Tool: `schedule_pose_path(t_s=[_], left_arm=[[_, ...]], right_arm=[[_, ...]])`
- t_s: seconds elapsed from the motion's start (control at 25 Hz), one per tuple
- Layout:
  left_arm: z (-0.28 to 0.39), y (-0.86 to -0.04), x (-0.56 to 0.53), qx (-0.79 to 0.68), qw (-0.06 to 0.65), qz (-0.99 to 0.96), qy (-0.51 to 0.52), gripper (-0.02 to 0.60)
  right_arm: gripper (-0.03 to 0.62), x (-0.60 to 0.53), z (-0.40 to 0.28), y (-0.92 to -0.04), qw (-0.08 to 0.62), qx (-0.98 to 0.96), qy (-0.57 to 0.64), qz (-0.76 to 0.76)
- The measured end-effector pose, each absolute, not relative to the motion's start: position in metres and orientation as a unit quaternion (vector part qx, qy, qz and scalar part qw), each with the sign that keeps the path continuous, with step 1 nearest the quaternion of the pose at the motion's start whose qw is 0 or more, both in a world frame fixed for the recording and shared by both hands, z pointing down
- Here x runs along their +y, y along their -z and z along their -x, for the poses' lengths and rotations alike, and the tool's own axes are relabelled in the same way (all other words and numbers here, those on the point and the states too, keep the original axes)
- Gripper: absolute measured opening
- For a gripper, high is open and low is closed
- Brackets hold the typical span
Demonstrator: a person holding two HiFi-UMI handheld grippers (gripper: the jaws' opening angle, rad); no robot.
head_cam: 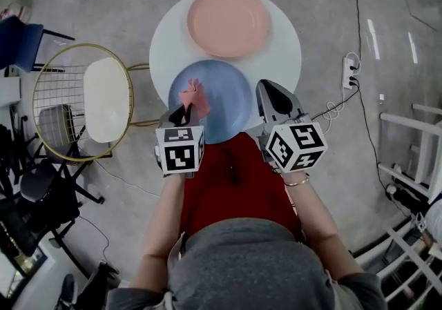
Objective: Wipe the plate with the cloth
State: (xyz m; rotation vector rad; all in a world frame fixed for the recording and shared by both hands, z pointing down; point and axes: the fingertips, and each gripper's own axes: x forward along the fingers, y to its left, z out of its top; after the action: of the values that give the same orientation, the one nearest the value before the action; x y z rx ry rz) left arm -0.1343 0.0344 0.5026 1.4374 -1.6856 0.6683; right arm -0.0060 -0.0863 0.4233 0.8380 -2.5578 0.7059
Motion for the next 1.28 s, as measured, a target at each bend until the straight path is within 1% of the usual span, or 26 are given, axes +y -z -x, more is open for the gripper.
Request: schedule_pose_path(t_s=[0.28,0.44,0.56,0.92,1.28], left_arm=[[0.071,-0.499,-0.003,-0.599,0.387,-0.646,-0.273,0.029],[0.030,-0.508,-0.010,-0.558,0.393,-0.671,-0.290,0.029],[0.005,-0.516,-0.010,-0.532,0.400,-0.682,-0.303,0.029],[-0.011,-0.546,0.028,-0.508,0.447,-0.662,-0.322,0.029],[0.037,-0.562,0.066,-0.548,0.479,-0.608,-0.317,0.029]], right_arm=[[0.029,-0.090,-0.058,-0.416,0.149,-0.876,-0.259,-0.379],[0.029,-0.086,-0.092,-0.420,0.143,-0.860,-0.270,-0.408],[0.029,-0.084,-0.106,-0.427,0.146,-0.853,-0.279,-0.417],[0.029,-0.073,-0.086,-0.445,0.181,-0.859,-0.289,-0.382],[0.029,-0.065,-0.024,-0.463,0.211,-0.883,-0.285,-0.308]])
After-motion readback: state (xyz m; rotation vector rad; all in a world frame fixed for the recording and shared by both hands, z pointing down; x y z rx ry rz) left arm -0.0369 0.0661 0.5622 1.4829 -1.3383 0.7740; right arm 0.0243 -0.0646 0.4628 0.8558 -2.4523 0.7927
